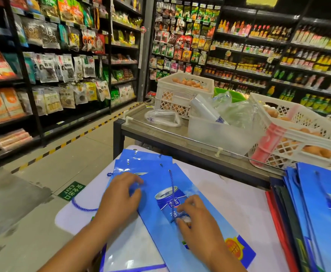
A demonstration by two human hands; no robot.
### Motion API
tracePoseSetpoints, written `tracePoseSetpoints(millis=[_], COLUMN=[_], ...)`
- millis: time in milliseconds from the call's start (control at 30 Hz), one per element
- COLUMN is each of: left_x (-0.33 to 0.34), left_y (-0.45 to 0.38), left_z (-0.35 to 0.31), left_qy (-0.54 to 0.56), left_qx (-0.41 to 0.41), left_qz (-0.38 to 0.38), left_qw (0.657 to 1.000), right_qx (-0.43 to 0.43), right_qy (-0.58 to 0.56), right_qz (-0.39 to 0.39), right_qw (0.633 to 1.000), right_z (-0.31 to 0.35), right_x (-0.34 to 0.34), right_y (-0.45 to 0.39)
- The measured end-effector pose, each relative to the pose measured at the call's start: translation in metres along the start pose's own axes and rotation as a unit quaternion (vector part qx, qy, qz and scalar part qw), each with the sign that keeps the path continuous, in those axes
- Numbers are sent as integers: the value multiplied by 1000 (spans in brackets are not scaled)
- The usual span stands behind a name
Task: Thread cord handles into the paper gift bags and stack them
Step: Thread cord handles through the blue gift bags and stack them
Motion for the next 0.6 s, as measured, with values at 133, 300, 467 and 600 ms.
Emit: tracePoseSetpoints(millis=[133, 300, 467, 600], left_x=[25, 26, 4, -2], left_y=[-33, -33, -15, -5], left_z=[31, 29, 21, 42], left_qy=[-105, -124, -47, 87], left_qx=[-67, -55, -57, -140], left_qz=[65, 46, -9, 14], left_qw=[990, 990, 997, 986], right_qx=[-10, -20, -34, -65], right_qy=[21, 49, 99, 143], right_qz=[-19, -44, -71, -82], right_qw=[1000, 998, 992, 984], right_z=[9, -4, -17, -15], right_x=[9, 13, 3, -13], right_y=[5, 0, -20, -37])
Point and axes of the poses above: each hand's wrist, its own y-axis away from the middle knuckle, its own x-axis out of the palm, z = x × y, the point moved 10 cm from there along -y, towards the middle knuckle, and after that the axes turned 2 degrees about -z, right-handed, at the moved point
